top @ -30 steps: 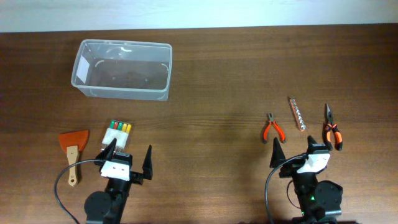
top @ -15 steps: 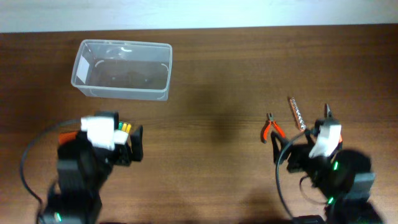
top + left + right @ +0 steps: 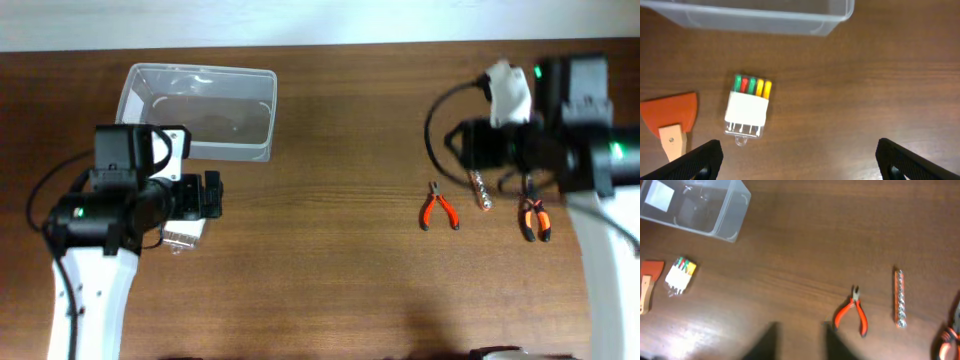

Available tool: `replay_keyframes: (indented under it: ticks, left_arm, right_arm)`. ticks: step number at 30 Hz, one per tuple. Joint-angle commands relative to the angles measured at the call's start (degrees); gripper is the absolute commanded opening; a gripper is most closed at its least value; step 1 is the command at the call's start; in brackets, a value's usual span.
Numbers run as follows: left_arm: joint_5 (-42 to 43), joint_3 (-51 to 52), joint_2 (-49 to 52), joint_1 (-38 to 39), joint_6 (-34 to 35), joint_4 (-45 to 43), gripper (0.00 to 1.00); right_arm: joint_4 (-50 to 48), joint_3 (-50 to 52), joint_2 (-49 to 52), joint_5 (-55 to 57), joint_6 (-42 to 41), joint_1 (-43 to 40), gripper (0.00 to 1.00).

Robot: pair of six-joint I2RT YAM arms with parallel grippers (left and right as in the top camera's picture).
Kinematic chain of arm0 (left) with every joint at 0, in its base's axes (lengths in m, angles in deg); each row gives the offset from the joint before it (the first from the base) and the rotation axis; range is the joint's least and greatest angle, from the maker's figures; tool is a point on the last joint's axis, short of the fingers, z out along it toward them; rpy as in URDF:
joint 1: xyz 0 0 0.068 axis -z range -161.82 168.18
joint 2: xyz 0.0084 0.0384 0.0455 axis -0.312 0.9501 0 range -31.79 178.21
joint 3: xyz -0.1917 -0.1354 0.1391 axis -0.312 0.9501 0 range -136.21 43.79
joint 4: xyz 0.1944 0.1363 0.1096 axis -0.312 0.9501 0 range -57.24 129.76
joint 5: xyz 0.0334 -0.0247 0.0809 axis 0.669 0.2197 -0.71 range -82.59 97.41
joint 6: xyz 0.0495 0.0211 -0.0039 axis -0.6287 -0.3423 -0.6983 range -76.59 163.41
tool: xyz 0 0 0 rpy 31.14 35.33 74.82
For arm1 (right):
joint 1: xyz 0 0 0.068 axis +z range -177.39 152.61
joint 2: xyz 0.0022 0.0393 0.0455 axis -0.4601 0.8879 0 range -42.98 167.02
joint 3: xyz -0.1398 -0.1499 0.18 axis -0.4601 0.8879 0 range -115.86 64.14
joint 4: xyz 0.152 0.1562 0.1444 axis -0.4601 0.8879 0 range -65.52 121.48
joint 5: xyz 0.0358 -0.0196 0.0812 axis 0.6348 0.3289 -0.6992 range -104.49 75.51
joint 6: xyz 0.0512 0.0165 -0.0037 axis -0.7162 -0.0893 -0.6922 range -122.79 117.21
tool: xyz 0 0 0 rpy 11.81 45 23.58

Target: Pack container

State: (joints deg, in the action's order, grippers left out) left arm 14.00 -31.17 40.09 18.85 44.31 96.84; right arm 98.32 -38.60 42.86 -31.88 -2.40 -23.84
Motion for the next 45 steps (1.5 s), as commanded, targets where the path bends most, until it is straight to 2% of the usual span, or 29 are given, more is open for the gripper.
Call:
replay_keyframes:
  ticks: [1, 3, 7, 10, 11, 14, 19, 27, 36, 45]
  left_arm:
    - [-0.39, -0.81, 1.09, -0.37, -1.14, 0.48, 0.89]
    - [-0.42, -0.81, 1.38, -0.37, -1.14, 0.66, 0.73]
    - [-0.59, -0.81, 1.4, -0.35, -1.14, 0.11, 0.54]
    - [-0.83, -0.81, 1.42, -0.35, -1.11, -1.9, 0.23]
    - [-0.81, -0.81, 1.44, -0.35, -1.11, -2.86, 0.2]
    - [-0.81, -0.83, 2.51, -0.33, -1.11, -7.19, 0.02]
    - [-0.79, -1.88, 7.1, -0.28, -1.14, -12.28, 0.02]
    - [-0.79, -7.13, 20.65, 1.66, -2.6, -18.32, 0.02]
    - [-0.81, -10.4, 31.19, 6.91, -4.02, -31.78, 0.02]
    - [-0.76, -10.4, 38.38, 7.13, -4.02, -34.12, 0.02]
  right_arm:
    - [0.31, -5.55, 7.08, -1.49, 1.27, 3.02, 0.04]
    - [0.31, -8.35, 10.82, -1.46, 2.49, 5.01, 0.04]
    - [-0.24, -13.42, 16.63, -1.51, 2.58, 7.39, 0.04]
    - [-1.07, -14.49, 17.77, -1.46, 2.4, 7.63, 0.04]
    - [-1.22, -14.49, 17.77, -1.33, 2.4, 7.63, 0.04]
    - [-0.94, -14.51, 17.66, 0.26, 2.43, 7.63, 0.04]
    - [0.33, -14.51, 17.66, 0.24, 2.64, 7.65, 0.04]
    - [2.99, -14.51, 17.66, 0.28, 3.93, 7.65, 0.04]
    - [6.49, -14.51, 17.59, 3.28, 6.93, 7.63, 0.04]
    - [7.02, -14.51, 17.59, 4.57, 6.93, 7.63, 0.04]
